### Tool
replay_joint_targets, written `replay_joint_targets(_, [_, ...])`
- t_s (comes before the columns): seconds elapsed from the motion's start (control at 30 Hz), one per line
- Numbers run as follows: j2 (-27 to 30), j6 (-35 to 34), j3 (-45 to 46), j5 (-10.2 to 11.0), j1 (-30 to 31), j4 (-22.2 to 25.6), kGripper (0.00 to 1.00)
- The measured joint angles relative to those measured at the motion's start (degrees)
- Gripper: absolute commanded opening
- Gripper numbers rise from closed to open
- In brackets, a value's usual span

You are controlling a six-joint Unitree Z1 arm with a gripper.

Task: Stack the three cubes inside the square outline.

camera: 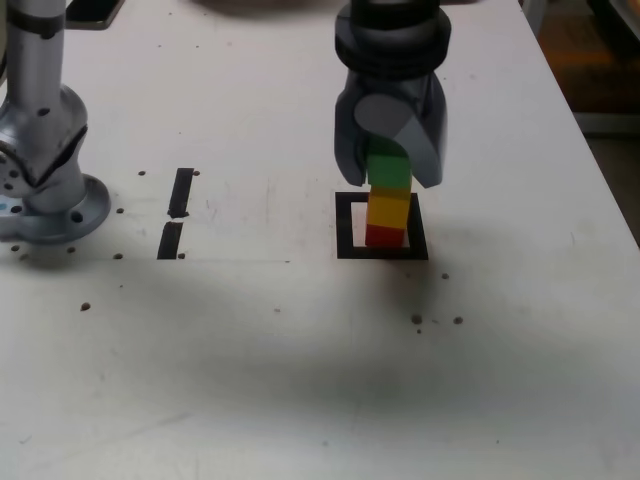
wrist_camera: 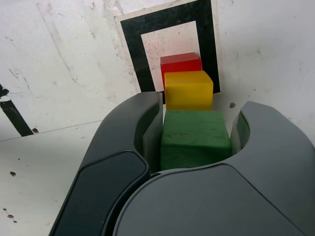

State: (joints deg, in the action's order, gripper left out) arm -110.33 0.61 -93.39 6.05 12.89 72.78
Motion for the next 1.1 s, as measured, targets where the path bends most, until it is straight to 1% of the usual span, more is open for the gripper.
replay_joint_targets(0.1, [-0.31, 0.00, -0.02, 0.04, 0.00, 0.00, 0.20])
replay_joint_targets(0.17, [-0.58, 0.00, -0.01, 0.10, -0.09, 0.02, 0.27])
replay_joint_targets(0.23, [-0.80, 0.00, 0.17, 0.16, -0.24, 0.17, 0.37])
replay_joint_targets(0.4, [-0.86, 0.00, 1.14, 0.15, -0.93, 0.30, 0.65])
replay_joint_targets(0.5, [-0.86, -0.01, 1.81, -0.24, -1.20, -0.42, 0.76])
replay_joint_targets(0.57, [-0.86, 0.00, 2.43, -0.49, -1.24, -1.36, 0.80])
replay_joint_targets(0.67, [-0.87, 0.00, 2.84, -0.84, -1.25, -2.92, 0.82])
replay_joint_targets(0.77, [-0.88, -0.01, 2.88, -0.92, -1.25, -3.55, 0.85])
replay_joint_targets(0.87, [-0.88, 0.00, 2.96, -0.97, -1.25, -4.08, 0.89])
replay_joint_targets(1.0, [-0.73, -0.02, 3.18, -0.43, -1.25, -4.11, 0.96])
replay_joint_targets(1.1, [0.65, -0.23, 4.49, 0.17, -1.25, -3.17, 0.98])
